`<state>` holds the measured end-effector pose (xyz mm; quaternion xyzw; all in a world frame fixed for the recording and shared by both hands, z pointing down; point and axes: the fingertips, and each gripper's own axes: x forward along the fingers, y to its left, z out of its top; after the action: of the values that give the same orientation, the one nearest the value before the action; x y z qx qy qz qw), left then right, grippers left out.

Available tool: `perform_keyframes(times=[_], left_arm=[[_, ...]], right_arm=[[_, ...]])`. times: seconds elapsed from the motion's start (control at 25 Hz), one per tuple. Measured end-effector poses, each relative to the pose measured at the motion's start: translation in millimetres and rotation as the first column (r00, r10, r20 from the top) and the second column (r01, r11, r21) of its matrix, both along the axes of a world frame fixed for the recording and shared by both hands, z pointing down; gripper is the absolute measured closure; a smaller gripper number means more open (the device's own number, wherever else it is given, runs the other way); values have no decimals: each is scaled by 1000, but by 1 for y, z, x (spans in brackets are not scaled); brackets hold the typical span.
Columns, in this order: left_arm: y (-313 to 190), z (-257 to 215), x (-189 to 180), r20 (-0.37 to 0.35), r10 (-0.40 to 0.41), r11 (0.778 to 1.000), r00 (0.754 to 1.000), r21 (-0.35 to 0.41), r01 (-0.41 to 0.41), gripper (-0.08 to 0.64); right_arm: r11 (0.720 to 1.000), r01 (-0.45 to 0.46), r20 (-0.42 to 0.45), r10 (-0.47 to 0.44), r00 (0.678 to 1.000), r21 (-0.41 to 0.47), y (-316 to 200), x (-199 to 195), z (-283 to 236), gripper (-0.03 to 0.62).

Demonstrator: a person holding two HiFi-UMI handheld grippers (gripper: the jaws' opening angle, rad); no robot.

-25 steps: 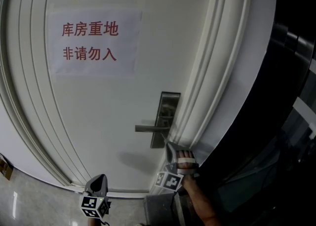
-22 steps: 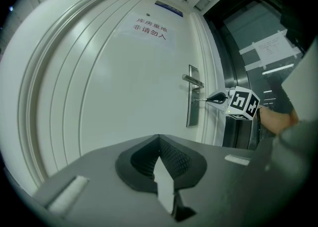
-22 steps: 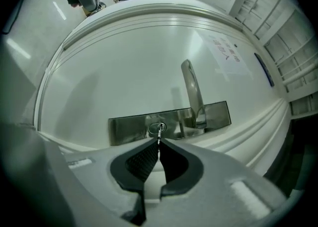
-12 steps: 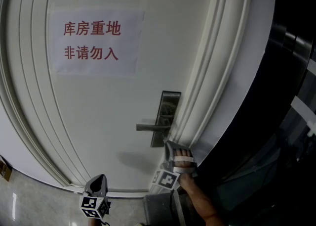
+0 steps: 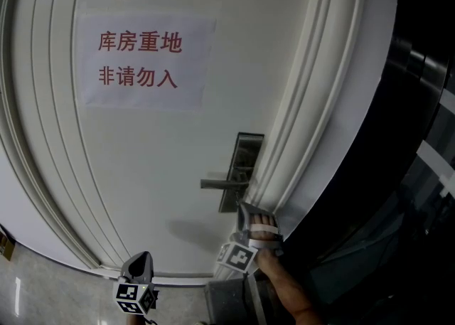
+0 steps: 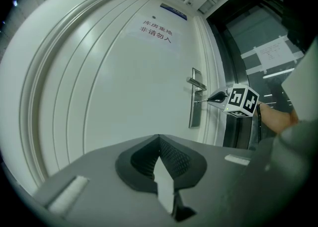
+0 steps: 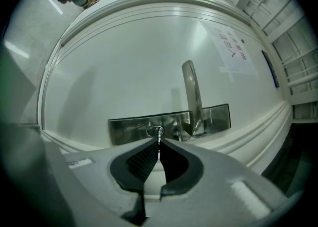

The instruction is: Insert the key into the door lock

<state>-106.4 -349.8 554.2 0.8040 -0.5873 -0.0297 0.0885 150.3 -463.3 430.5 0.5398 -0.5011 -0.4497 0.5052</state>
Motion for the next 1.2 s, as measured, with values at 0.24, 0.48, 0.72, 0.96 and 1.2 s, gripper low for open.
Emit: perform_keyframes(times=[0.24, 0.48, 0.72, 0.96, 1.2], left_arm=[[-2, 0, -5, 0, 5, 1000, 1000, 1, -5, 557], [-5, -1, -7, 1, 8, 1000, 1000, 2, -8, 557], [-8, -2, -4, 1, 18, 1000, 1000, 4, -18, 557], [-8, -2, -4, 3, 17, 1000, 1000, 3, -17, 557], [-7, -1, -3, 4, 18, 1000, 1000, 0, -18, 557]], right_arm=[[1000, 1, -11, -1, 1000, 10, 1, -4, -2, 581], [1000, -1, 12, 1, 1000, -7, 0, -2, -1, 581], [1000, -5, 12, 5, 1000, -5, 0, 0, -1, 581], [1000, -10, 11, 10, 1000, -7, -1, 2, -1, 581], [1000, -12, 16, 12, 1000, -8, -2, 4, 0, 581]])
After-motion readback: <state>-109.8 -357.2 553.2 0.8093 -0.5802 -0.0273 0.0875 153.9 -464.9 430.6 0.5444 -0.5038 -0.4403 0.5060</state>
